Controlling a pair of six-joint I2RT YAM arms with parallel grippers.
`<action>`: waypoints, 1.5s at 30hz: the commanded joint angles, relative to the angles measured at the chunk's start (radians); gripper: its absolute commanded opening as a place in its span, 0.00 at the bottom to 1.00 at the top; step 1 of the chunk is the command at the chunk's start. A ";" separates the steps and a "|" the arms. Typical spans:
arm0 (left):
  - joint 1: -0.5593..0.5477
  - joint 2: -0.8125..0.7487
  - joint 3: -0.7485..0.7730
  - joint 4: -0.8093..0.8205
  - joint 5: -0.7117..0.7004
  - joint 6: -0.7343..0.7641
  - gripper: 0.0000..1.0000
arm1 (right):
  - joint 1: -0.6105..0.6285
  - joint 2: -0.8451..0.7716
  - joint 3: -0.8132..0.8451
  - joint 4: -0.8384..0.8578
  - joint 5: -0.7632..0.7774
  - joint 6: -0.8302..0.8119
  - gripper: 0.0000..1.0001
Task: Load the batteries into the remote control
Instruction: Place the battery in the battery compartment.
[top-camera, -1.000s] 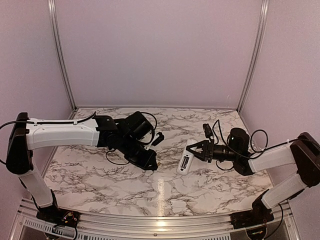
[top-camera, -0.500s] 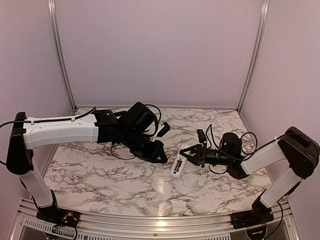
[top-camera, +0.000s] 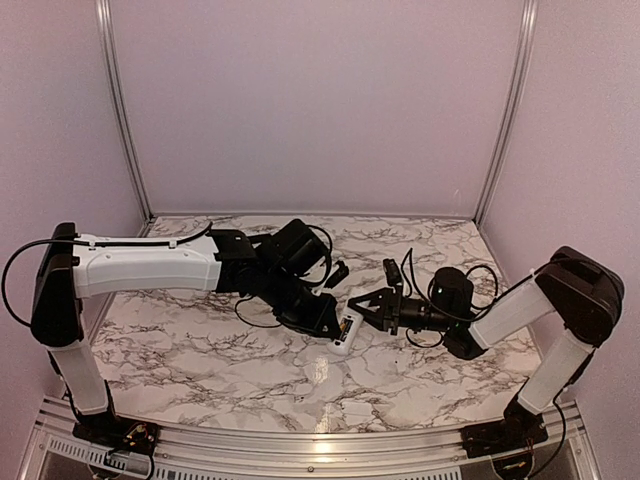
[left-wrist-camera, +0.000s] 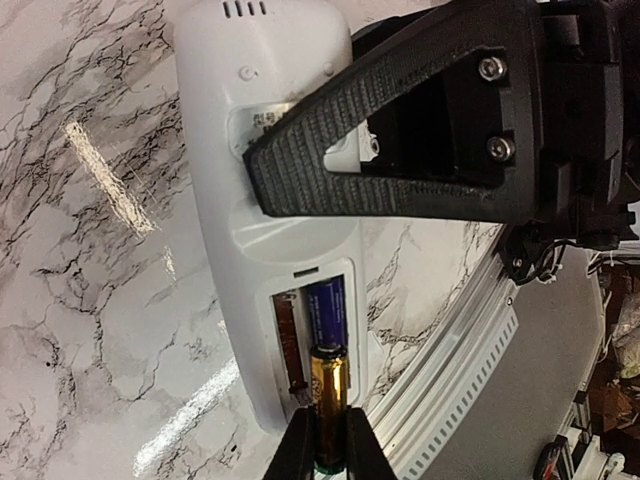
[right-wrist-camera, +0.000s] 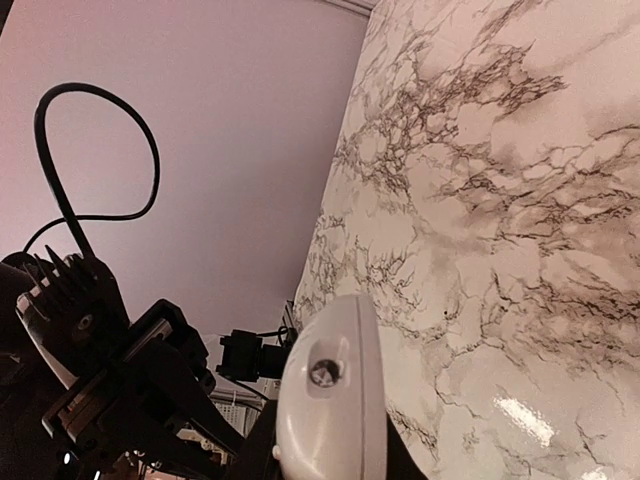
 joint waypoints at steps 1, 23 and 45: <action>-0.005 0.040 0.029 -0.034 -0.007 -0.003 0.02 | 0.019 0.016 0.034 0.069 0.021 0.028 0.00; -0.004 0.118 0.132 -0.171 -0.136 -0.021 0.21 | 0.037 0.041 0.036 0.123 0.033 0.050 0.00; -0.002 -0.124 0.033 0.063 -0.253 0.089 0.99 | 0.038 0.032 0.028 0.130 -0.033 0.048 0.00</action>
